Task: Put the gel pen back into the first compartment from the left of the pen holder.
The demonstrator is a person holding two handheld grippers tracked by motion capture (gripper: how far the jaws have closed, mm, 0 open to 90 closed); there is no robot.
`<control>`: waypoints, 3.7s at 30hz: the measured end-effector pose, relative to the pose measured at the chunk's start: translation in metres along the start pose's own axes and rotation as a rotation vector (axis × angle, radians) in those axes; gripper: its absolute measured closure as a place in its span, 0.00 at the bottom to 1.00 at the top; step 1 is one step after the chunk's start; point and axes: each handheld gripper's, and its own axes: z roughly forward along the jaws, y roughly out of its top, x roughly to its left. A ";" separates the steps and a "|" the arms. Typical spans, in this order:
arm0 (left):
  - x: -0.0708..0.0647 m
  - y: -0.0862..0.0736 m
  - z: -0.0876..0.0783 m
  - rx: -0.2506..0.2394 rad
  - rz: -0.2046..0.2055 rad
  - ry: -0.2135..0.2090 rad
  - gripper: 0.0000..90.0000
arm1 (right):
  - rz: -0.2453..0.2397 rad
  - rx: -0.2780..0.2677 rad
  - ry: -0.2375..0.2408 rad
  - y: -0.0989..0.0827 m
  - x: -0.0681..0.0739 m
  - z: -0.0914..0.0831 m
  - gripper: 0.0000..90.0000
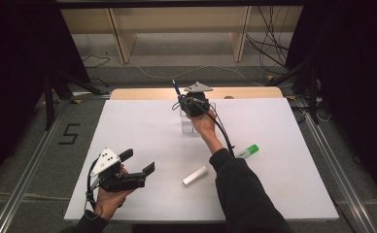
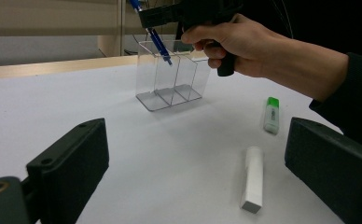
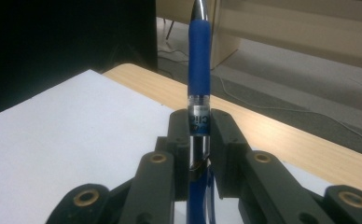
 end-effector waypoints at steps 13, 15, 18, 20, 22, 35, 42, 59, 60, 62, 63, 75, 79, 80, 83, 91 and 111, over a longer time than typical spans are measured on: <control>0.000 0.000 0.001 0.002 0.000 0.003 0.06 | 0.021 0.013 0.024 -0.008 -0.004 -0.009 0.80; 0.000 0.000 0.001 0.004 0.000 0.002 0.06 | 0.031 0.011 0.020 -0.006 -0.005 -0.014 0.70; 0.000 -0.001 0.001 0.004 0.001 0.003 0.06 | 0.027 0.004 0.036 -0.003 -0.008 -0.027 0.63; 0.000 -0.001 0.001 0.006 0.002 0.003 0.06 | 0.033 -0.009 0.052 0.000 -0.011 -0.037 0.54; -0.001 -0.001 0.002 0.005 0.000 0.004 0.06 | 0.052 0.007 0.068 0.002 -0.014 -0.047 0.50; -0.002 -0.002 0.003 0.015 0.007 0.005 0.06 | 0.059 0.037 0.137 -0.005 -0.033 -0.092 0.39; -0.003 -0.002 0.004 0.017 0.007 0.003 0.06 | 0.047 0.061 0.142 -0.016 -0.038 -0.114 0.36; -0.003 -0.003 0.008 0.039 0.018 0.001 0.06 | 0.085 0.060 0.110 -0.053 -0.060 -0.161 0.33; -0.003 -0.003 0.008 0.044 0.022 0.000 0.06 | 0.082 0.059 0.109 -0.056 -0.061 -0.163 0.33; -0.003 -0.003 0.009 0.046 0.017 -0.001 0.06 | 0.081 0.060 0.097 -0.061 -0.063 -0.169 0.32; -0.004 -0.003 0.009 0.048 0.016 -0.003 0.06 | 0.086 0.066 0.093 -0.063 -0.064 -0.172 0.32; -0.003 -0.003 0.009 0.054 0.018 -0.011 0.06 | 0.089 0.089 0.095 -0.080 -0.069 -0.190 0.31; -0.004 -0.003 0.009 0.050 0.017 -0.012 0.06 | 0.061 0.110 0.096 -0.080 -0.071 -0.193 0.28; -0.004 -0.003 0.009 0.050 0.019 -0.011 0.06 | 0.061 0.114 0.106 -0.080 -0.072 -0.193 0.27; -0.004 -0.003 0.009 0.054 0.018 -0.013 0.06 | 0.049 0.130 0.115 -0.081 -0.077 -0.194 0.26; -0.004 -0.003 0.010 0.055 0.016 -0.013 0.06 | 0.036 0.173 0.140 -0.081 -0.091 -0.199 0.23; -0.004 -0.003 0.013 0.062 0.009 -0.022 0.06 | -0.046 0.312 0.173 -0.093 -0.097 -0.192 0.18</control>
